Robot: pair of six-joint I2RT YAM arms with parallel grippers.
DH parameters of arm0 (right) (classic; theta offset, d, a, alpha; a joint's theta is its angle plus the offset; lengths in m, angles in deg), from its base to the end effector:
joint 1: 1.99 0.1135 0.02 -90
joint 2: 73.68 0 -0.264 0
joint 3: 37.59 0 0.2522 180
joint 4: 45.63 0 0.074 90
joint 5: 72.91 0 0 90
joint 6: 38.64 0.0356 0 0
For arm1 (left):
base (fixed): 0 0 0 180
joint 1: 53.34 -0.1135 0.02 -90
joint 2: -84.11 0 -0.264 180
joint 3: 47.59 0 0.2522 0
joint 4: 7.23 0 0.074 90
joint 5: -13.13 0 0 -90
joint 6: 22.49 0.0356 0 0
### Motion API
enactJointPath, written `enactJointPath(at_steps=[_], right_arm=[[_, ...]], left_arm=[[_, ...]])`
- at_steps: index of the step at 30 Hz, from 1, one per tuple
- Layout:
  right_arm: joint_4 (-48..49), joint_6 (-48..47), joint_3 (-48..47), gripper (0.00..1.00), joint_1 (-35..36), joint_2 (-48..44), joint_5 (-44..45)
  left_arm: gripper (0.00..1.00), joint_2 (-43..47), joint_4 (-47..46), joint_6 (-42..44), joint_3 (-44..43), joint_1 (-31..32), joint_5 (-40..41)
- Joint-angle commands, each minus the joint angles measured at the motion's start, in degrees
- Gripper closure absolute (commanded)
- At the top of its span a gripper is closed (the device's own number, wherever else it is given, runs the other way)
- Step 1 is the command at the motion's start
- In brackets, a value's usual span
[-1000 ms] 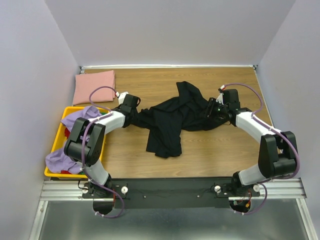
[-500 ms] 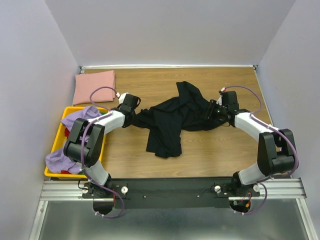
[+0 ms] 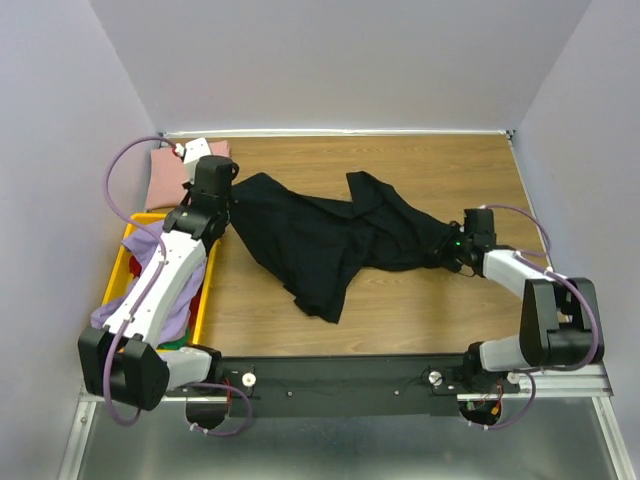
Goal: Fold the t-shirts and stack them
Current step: Flatten the tshirt out
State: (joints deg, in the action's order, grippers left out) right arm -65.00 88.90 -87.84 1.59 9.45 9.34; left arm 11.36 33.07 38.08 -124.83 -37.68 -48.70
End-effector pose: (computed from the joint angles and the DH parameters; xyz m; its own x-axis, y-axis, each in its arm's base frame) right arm 0.2663 0.0215 0.1523 -0.7136 0.5603 -0.4205 0.3664 0.8101 0.4576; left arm 0.2728 -0.0590 0.3237 -0.4265 -0.3303 -0.8420 -0.3906 0.9069 -0.1579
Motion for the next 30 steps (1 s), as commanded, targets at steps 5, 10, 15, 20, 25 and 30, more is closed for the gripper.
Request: enactJointPath(at_steps=[5, 10, 15, 20, 25, 30], right_arm=[[-8.72, 7.11, 7.22, 0.46, -7.53, -13.07, 7.04], [-5.75, 2.65, 1.18, 0.39, -4.47, -18.02, 5.05], [-4.15, -5.80, -12.18, 0.39, 4.67, -3.35, -0.68], [-0.46, -7.30, -21.59, 0.39, 9.61, 9.92, -4.38], [0.33, -8.45, -28.28, 0.39, 10.05, 22.93, -10.00], [0.42, -5.91, -27.24, 0.39, 8.30, 26.64, -4.22]], left_arm=[[1.00, 8.76, 6.85, 4.73, 0.46, -1.69, 2.17], [1.00, 13.16, 4.58, 4.03, 7.75, -1.69, -6.97], [1.00, 13.25, 2.28, 2.27, 11.19, -1.69, -11.46], [1.00, 12.63, 2.28, 2.10, 11.63, -1.77, -12.52], [1.00, 12.90, 1.49, 2.01, 12.33, -1.77, -13.13], [1.00, 12.11, 1.05, 1.92, 12.86, -1.95, -13.57]])
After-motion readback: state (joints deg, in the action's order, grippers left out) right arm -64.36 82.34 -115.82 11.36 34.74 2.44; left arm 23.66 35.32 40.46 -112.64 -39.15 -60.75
